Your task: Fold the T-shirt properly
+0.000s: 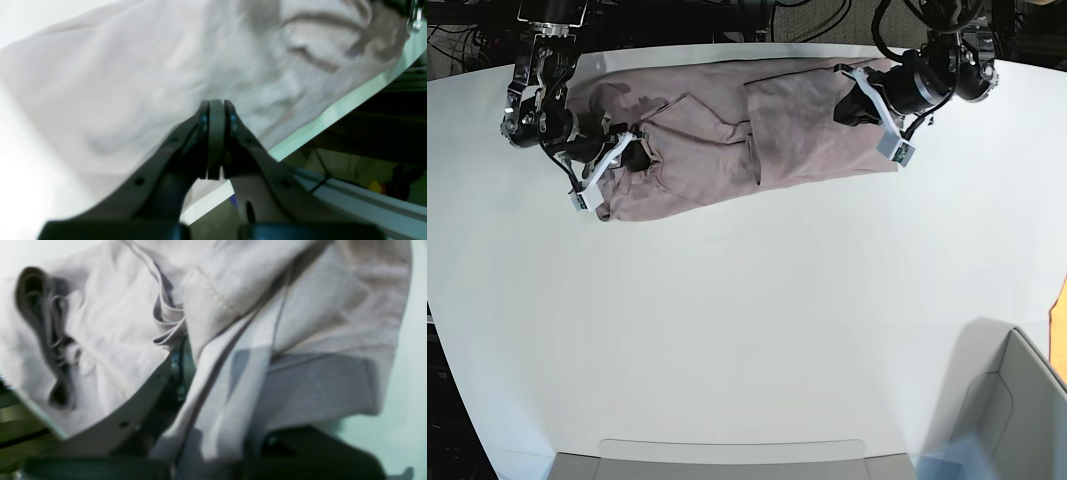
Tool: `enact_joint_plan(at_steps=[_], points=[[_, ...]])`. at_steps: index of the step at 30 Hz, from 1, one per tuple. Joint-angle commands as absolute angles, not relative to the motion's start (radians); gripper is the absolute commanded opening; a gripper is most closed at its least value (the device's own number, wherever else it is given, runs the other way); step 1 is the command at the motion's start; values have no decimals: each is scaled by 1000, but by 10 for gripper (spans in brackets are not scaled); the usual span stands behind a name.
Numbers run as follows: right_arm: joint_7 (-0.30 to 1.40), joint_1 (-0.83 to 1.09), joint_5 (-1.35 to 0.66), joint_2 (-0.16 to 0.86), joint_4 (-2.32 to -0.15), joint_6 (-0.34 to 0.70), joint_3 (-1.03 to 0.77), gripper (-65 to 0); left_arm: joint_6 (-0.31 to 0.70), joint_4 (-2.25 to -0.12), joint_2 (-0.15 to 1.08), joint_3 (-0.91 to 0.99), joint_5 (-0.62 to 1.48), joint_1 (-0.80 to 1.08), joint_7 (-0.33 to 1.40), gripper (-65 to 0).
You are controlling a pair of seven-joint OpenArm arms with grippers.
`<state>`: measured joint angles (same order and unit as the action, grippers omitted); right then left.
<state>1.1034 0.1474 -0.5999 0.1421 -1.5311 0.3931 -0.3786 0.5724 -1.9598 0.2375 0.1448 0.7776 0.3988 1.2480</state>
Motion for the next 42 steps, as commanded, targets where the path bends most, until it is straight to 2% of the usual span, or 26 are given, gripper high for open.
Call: enact_joint_plan(at_steps=[1, 7, 16, 22, 26, 34, 42], points=[[1099, 122, -567, 156, -1543, 389, -390, -650, 578, -1977, 245, 150, 794, 398, 1230, -650], [1099, 1, -435, 156, -1514, 389, -501, -650, 576, -1977, 242, 240, 794, 400, 1233, -650], [1099, -64, -268, 168, -1564, 389, -484, -650, 579, -1971, 245, 449, 791, 401, 1297, -650], [1102, -36, -87, 131, -1724, 384, -269, -650, 579, -1969, 245, 495, 789, 401, 1311, -650], [1101, -12, 45, 90, -1794, 286, -131, -650, 576, -1969, 246, 495, 788, 401, 1313, -650], [1106, 21, 177, 90, -1865, 130, 151, -650, 576, -1939, 246, 495, 788, 420, 1313, -650], [1106, 61, 268, 87, -1882, 113, 346, -650, 576, -1926, 246, 559, 788, 437, 1314, -650]])
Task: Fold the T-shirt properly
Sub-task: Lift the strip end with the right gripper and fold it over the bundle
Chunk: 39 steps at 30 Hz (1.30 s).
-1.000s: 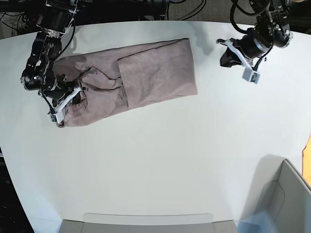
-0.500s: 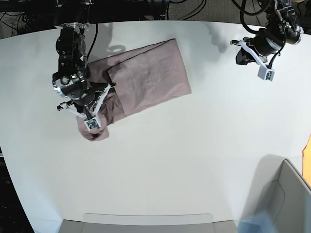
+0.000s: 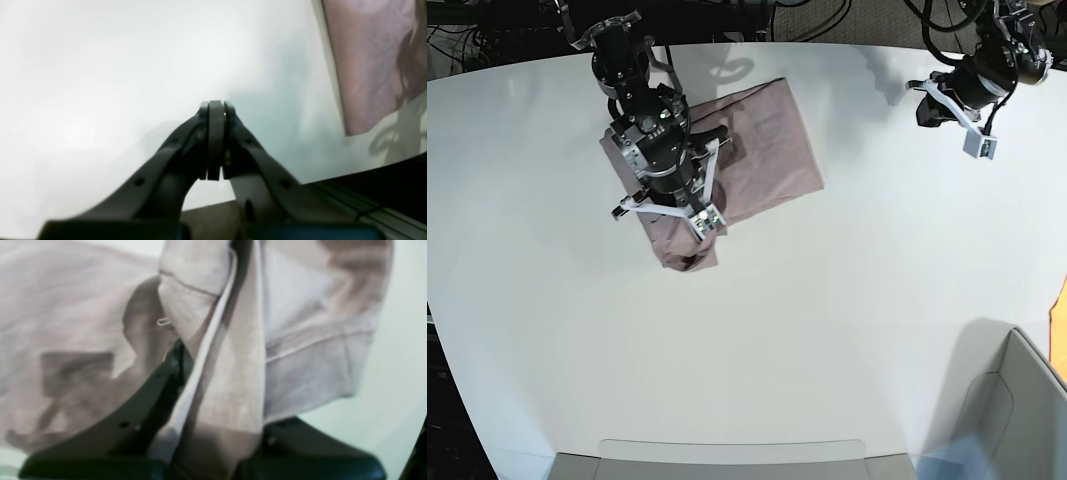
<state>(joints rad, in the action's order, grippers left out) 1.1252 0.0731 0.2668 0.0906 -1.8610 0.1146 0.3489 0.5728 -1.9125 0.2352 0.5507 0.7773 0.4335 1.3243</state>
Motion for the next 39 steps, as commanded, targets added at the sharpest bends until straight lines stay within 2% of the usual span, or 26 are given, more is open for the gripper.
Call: enact_joint_plan(at_steps=[1, 11, 16, 18, 19, 31, 35, 39], points=[[1106, 65, 274, 87, -1888, 113, 371, -650, 576, -1926, 246, 572, 788, 437, 1314, -650], [1101, 13, 274, 44, -1785, 113, 501, -650, 576, -1897, 246, 578, 786, 433, 1314, -650], [1101, 8, 271, 15, -1774, 113, 541, -409, 576, -1897, 246, 579, 786, 433, 1313, -650], [1101, 7, 272, 12, -1779, 113, 582, -346, 576, -1897, 246, 581, 786, 435, 1311, -650], [1101, 7, 272, 12, -1779, 113, 599, -335, 576, -1897, 246, 587, 786, 437, 1311, -650], [1099, -27, 266, -62, -1778, 113, 785, -333, 576, -1897, 246, 753, 786, 475, 1314, -650], [1099, -74, 269, -61, -1779, 113, 773, -333, 576, -1897, 243, 753, 786, 473, 1310, -650], [1101, -93, 266, -54, -1813, 113, 668, -334, 576, -1897, 242, 750, 786, 472, 1308, -650]])
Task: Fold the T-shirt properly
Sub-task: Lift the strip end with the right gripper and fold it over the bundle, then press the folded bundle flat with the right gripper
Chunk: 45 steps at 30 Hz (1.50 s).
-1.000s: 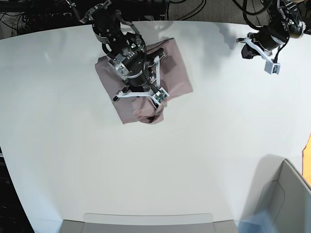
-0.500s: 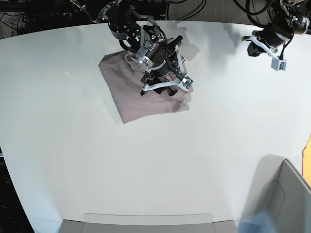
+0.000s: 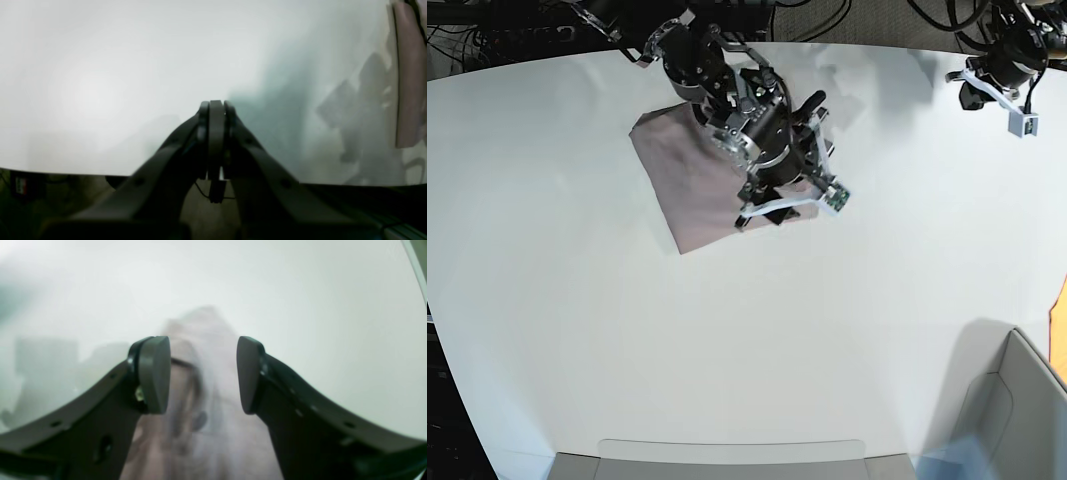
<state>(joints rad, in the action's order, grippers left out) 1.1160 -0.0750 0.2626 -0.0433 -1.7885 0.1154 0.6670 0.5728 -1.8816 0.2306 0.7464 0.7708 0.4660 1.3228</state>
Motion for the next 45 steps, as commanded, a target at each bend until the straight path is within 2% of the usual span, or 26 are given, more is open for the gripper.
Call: enact_joint_plan(at_steps=[1, 6, 12, 16, 22, 30, 36, 45], points=[[1101, -90, 266, -53, -1830, 113, 638, -334, 576, -1897, 242, 750, 786, 470, 1308, -650], [1127, -31, 266, 30, -1925, 117, 530, -341, 576, -1896, 242, 750, 786, 453, 1308, -650], [1170, 114, 266, 148, -2032, 119, 516, -412, 576, -1814, 245, 748, 786, 449, 1307, -650], [1171, 174, 265, 182, -2023, 119, 516, -442, 578, -1776, 245, 748, 786, 424, 1307, -650], [1162, 163, 242, 154, -1945, 120, 524, -446, 578, -1773, 245, 748, 788, 421, 1307, -650], [1152, 33, -101, 113, -1886, 122, 570, -446, 578, -1773, 246, 751, 788, 421, 1307, -650], [1150, -35, -214, 104, -1919, 122, 562, -446, 578, -1773, 246, 756, 788, 421, 1307, -650], [1150, -51, -219, 113, -1954, 122, 358, -446, 581, -1785, 246, 748, 789, 407, 1283, -650]])
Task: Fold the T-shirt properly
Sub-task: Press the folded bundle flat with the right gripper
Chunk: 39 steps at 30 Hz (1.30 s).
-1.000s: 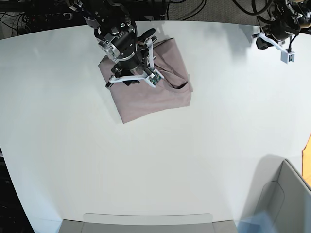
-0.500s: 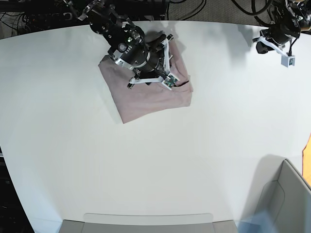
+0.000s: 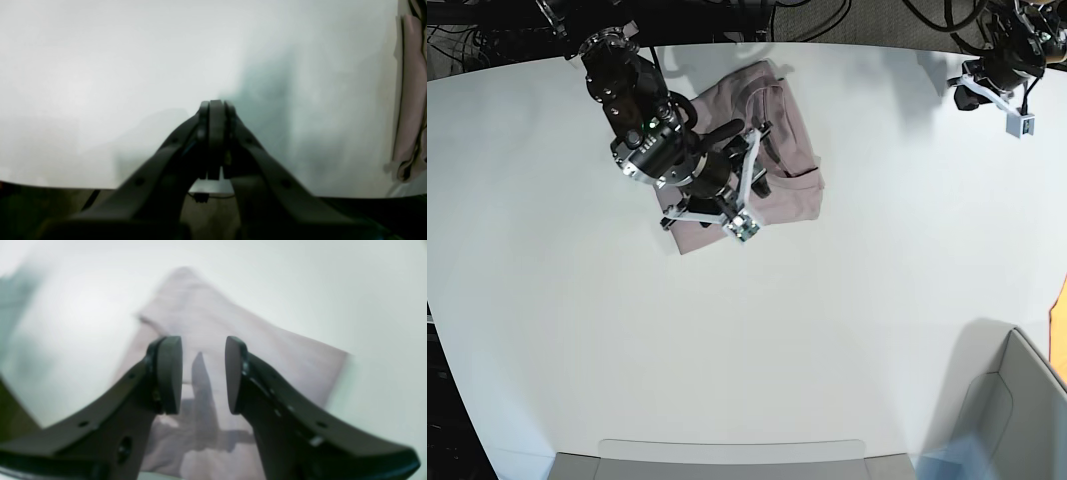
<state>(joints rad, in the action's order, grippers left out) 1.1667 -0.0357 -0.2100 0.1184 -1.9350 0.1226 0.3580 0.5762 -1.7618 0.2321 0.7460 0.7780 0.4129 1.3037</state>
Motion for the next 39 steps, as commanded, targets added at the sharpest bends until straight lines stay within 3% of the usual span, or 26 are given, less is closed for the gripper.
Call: enact_joint_plan(at_steps=[1, 9, 39], points=[[1150, -50, -219, 114, -1956, 122, 337, -446, 581, -1793, 246, 746, 789, 397, 1273, -650], [1150, -30, -220, 177, -1959, 122, 291, -446, 581, -1814, 246, 746, 789, 361, 1273, -650], [1150, -7, -220, 168, -1957, 122, 295, -446, 581, -1813, 246, 748, 788, 364, 1271, -650]])
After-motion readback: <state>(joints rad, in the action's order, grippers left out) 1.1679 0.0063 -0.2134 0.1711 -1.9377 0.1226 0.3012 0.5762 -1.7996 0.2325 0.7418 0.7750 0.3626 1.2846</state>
